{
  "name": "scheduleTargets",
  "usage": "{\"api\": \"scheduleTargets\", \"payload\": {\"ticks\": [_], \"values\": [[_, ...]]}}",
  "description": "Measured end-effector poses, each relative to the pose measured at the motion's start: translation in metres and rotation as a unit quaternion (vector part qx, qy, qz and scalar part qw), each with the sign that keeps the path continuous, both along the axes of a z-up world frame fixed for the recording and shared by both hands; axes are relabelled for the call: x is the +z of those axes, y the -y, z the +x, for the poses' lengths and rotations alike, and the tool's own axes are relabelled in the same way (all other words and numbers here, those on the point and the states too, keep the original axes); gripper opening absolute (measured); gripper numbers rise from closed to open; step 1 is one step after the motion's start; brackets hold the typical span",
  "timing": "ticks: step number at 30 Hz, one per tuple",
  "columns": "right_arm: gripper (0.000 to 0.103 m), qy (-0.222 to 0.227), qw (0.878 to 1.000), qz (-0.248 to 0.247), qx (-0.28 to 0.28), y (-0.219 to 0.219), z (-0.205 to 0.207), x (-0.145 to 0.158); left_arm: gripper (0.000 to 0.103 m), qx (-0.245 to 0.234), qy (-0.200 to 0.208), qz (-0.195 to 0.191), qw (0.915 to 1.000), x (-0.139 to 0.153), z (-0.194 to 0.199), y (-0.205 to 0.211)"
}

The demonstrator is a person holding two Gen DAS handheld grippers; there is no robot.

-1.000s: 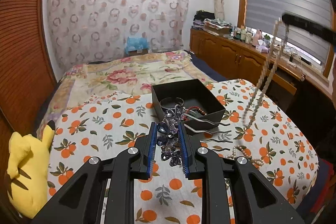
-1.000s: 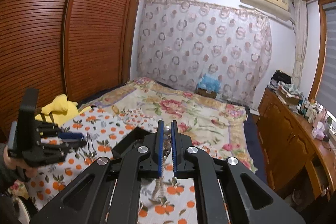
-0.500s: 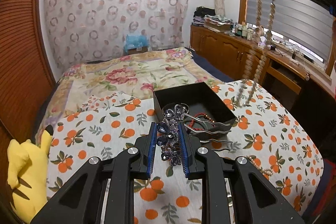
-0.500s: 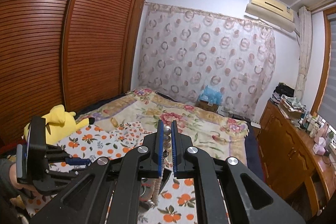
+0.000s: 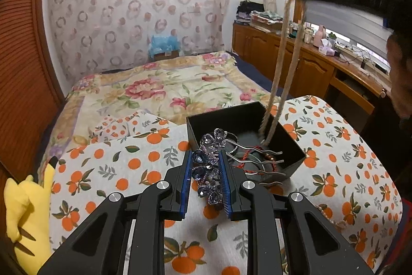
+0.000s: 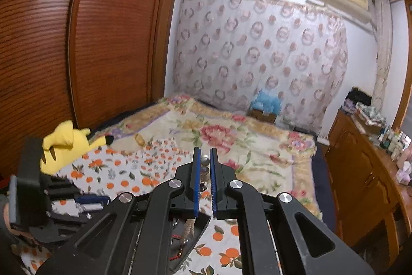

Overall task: Organize jewelry
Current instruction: 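Lower the pearl necklace into the box with the right gripper while the left carries the clip over, then open the left gripper to drop the purple clip into the black box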

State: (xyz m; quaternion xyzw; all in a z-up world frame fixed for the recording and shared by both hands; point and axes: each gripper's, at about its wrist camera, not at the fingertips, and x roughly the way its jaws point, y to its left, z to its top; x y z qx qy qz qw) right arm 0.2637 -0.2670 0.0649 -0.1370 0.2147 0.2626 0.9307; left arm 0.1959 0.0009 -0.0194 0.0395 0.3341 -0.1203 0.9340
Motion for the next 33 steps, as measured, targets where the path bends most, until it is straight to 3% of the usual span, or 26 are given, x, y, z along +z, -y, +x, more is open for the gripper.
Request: {"api": "scheduleTargets", "payload": {"ticks": [10, 12, 24, 33], "values": [[0.009, -0.102, 0.994, 0.003, 0.022, -0.006, 0.027, -0.086, 0.019, -0.010, -0.015, 0.005, 0.9998, -0.012, 0.021, 0.011], [0.009, -0.110, 0.994, 0.007, 0.026, -0.005, 0.028, -0.092, 0.014, -0.011, -0.017, 0.006, 0.9998, -0.013, 0.024, 0.013], [0.009, -0.120, 0.992, 0.014, 0.021, 0.013, 0.023, -0.102, 0.014, -0.020, -0.021, 0.009, 0.9995, -0.014, 0.035, 0.024], [0.009, -0.120, 0.992, 0.016, 0.022, 0.023, 0.003, -0.109, 0.014, 0.013, -0.019, -0.024, 0.9995, -0.015, 0.017, -0.011]]}}
